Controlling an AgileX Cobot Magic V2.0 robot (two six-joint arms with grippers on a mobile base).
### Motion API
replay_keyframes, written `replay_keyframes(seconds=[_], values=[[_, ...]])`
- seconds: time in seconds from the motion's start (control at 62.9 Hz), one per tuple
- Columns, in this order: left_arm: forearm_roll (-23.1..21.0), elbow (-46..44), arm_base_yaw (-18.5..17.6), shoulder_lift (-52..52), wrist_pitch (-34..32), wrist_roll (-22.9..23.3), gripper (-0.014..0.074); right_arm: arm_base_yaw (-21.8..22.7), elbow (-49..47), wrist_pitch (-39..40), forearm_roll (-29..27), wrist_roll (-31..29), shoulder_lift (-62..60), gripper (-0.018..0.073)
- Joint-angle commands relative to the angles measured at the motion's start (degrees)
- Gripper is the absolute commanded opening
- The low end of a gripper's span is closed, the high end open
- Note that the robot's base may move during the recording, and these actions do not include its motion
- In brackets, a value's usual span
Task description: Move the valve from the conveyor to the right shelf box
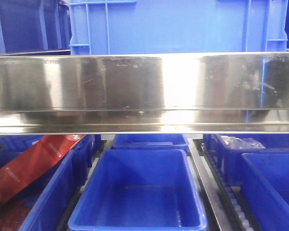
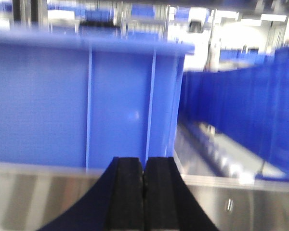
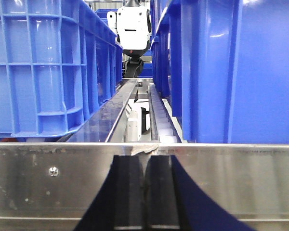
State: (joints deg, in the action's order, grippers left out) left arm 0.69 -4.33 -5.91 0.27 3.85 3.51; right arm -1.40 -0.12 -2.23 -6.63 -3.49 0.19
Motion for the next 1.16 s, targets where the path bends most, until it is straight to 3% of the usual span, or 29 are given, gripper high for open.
replay_keyframes(seconds=[0.0, 0.143, 0.254, 0.62, 1.144], values=[[-0.03, 2.40, -1.45, -0.27, -2.30, 0.19, -0.0111, 0.36, 0.12, 1.52, 0.14, -0.12, -0.19, -0.0163], [-0.03, 4.33, -4.17, -0.27, -5.90, 0.19, -0.0111, 0.36, 0.12, 1.52, 0.14, -0.12, -0.19, -0.0163], [0.07, 4.33, -4.59, -0.27, -4.44, 0.19, -0.0111, 0.36, 0.12, 1.52, 0.14, -0.12, -0.19, -0.0163], [0.07, 4.33, -1.21, -0.27, -4.77, 0.19, -0.0111, 0.36, 0.12, 1.52, 0.14, -0.12, -0.19, -0.0163], [0.07, 4.33, -1.21, -0.27, -4.77, 0.19, -0.0111, 0.36, 0.12, 1.52, 0.14, -0.12, -0.19, -0.0163]])
